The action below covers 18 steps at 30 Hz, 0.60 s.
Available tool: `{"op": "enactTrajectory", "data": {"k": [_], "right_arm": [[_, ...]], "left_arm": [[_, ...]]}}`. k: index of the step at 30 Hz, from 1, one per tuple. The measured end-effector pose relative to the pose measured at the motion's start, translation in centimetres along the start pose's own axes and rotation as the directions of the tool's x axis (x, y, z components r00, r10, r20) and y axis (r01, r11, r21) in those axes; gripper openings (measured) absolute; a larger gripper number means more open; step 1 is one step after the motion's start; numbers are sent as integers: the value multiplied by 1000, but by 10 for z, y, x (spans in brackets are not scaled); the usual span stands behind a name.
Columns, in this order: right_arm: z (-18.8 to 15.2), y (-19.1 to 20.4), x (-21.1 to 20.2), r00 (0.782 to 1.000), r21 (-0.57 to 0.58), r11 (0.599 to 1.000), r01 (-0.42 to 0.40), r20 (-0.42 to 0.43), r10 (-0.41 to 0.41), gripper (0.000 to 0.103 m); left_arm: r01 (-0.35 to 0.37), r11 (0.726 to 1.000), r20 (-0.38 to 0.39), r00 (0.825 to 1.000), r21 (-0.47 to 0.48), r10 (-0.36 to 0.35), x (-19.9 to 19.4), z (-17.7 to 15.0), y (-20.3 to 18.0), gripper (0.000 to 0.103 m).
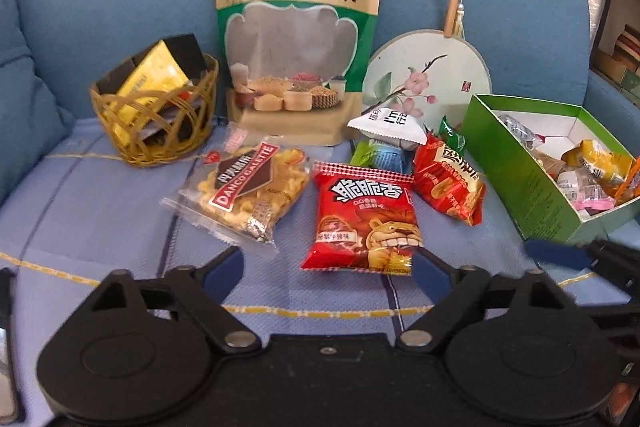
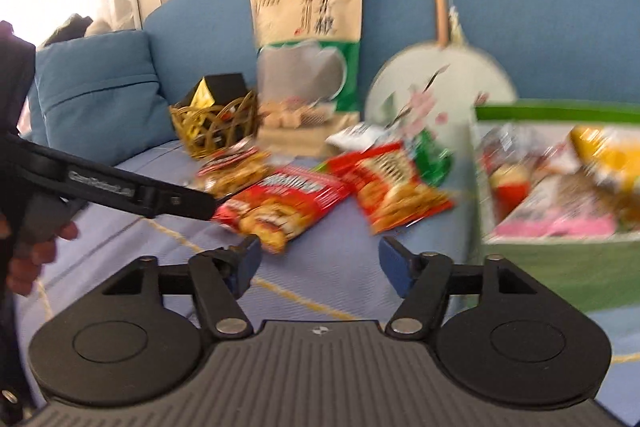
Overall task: Organize snacks
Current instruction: 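Grasp the red chip packet with the left gripper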
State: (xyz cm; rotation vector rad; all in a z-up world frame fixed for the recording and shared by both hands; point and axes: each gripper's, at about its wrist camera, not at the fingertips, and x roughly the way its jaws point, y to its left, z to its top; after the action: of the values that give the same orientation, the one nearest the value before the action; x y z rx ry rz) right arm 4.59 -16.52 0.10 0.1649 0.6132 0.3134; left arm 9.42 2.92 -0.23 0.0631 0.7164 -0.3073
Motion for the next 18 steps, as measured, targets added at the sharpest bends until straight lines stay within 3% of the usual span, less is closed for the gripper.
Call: {"op": "enactTrajectory", "data": {"k": [5, 8, 10, 11, 12, 13, 16, 18], "right_arm": [[-6, 8, 14, 999, 47, 998, -40, -31, 42, 96], [-6, 4, 23, 997, 108, 992, -61, -50, 67, 95], [-6, -1, 26, 996, 140, 988, -62, -62, 72, 95], [-6, -4, 28, 995, 154, 986, -64, -68, 75, 95], [-6, -6, 27, 995, 168, 984, -62, -69, 75, 94], [-7, -9, 27, 995, 181, 982, -59, -72, 73, 94], [-7, -10, 25, 995, 173, 985, -26, -91, 42, 94], [-9, -11, 23, 994, 180, 983, -29, -98, 48, 95]], "left_arm": [[70, 996, -32, 997, -58, -72, 31, 17, 4, 103], [71, 994, -58, 995, -78, -76, 52, 22, 6, 103], [94, 990, -81, 991, -107, -103, 62, 21, 9, 95], [125, 984, -84, 987, -128, -136, 64, 21, 11, 77], [156, 977, -84, 982, -148, -169, 64, 20, 12, 69], [165, 975, -90, 980, -147, -180, 63, 20, 10, 69], [212, 970, -106, 968, -119, -225, 54, 15, 6, 53], [245, 958, -131, 955, -147, -264, 46, 8, 7, 52]]}}
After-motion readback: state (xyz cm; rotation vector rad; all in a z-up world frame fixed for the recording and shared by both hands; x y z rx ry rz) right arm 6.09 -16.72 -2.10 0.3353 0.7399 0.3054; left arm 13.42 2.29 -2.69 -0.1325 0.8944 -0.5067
